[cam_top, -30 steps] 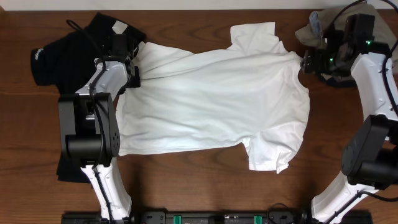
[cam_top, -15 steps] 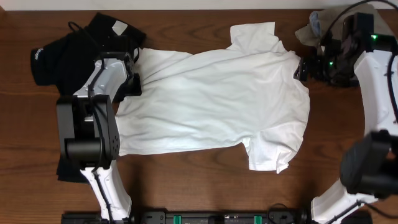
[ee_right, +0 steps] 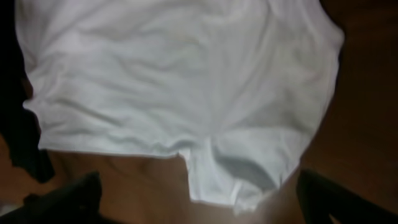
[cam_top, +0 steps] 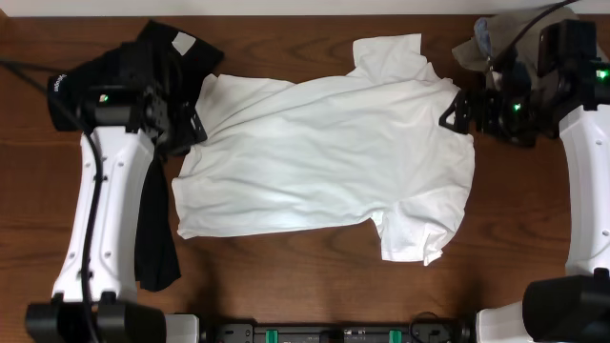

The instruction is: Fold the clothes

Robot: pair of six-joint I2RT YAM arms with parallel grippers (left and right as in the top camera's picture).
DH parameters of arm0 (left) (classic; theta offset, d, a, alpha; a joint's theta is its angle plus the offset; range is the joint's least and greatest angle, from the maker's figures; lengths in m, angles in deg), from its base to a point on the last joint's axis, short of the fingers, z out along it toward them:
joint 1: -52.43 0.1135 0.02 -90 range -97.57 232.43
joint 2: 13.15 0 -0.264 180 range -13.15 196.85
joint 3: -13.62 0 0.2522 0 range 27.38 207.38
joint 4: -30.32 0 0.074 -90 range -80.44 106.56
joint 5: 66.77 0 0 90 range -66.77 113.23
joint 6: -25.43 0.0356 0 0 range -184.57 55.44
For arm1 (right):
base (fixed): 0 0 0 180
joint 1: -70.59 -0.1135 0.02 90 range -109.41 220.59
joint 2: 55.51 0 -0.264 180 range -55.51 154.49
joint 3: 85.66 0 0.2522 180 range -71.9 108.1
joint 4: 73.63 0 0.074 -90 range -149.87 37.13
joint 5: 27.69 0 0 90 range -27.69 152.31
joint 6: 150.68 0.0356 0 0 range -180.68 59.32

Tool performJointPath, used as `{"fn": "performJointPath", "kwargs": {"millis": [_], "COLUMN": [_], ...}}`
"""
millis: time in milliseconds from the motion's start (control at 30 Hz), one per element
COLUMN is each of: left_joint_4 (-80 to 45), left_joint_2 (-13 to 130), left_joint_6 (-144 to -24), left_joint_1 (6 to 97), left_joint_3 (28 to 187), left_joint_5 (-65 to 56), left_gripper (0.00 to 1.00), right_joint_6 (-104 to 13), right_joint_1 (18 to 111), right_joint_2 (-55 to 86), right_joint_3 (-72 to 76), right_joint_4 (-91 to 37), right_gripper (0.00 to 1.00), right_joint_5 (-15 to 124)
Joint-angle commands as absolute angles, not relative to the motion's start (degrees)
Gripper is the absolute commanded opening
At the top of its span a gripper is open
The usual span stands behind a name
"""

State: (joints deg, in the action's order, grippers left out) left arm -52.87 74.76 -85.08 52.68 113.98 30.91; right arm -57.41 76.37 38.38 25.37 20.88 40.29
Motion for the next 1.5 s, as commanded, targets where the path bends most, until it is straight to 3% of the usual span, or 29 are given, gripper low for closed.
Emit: {"fn": "performJointPath", "kwargs": {"millis": [0,233,467,733,1033,1267,1400,1467], "left_joint_4": [-57.4,-58.9,-48.0,-36.9,-28.5,-26.7,-25.9,-26.0], "left_joint_2": [73.9,72.3,70.3,70.4,72.8,74.1,74.9,75.3], "left_joint_6": [-94.0,-96.5,-88.1,-84.7,-84.8,-101.5,-112.0,-115.3], "left_joint_1": [52.6,52.2,50.4,50.3,50.6,52.2,52.1,52.1], "left_joint_3": [112.0,100.9,88.1,77.0,72.6,72.6,72.6,72.6], "left_joint_5": [29.1,25.1,20.8,20.9,28.5,29.1,28.8,28.8], "left_gripper": [0.98,0.98,1.00,0.85,0.82,0.66,0.66,0.66], "right_joint_6": [-52.3,-39.6,-37.5,-37.5,-37.5,-34.7,-28.7,-25.5], "right_joint_1": [74.6,66.9,63.0,62.6,60.6,58.5,58.2,58.1], "right_joint_2": [37.8,33.9,32.2,32.2,32.2,32.2,32.2,32.2], "right_joint_3": [25.2,17.2,3.8,-4.8,-11.1,-12.7,-12.8,-12.8], "right_joint_4": [24.2,25.0,18.0,12.0,5.6,2.6,1.7,1.8], "right_gripper": [0.96,0.95,0.91,0.79,0.73,0.71,0.59,0.59], "right_joint_5": [46.8,60.9,60.6,58.5,53.8,54.0,57.6,59.8]}}
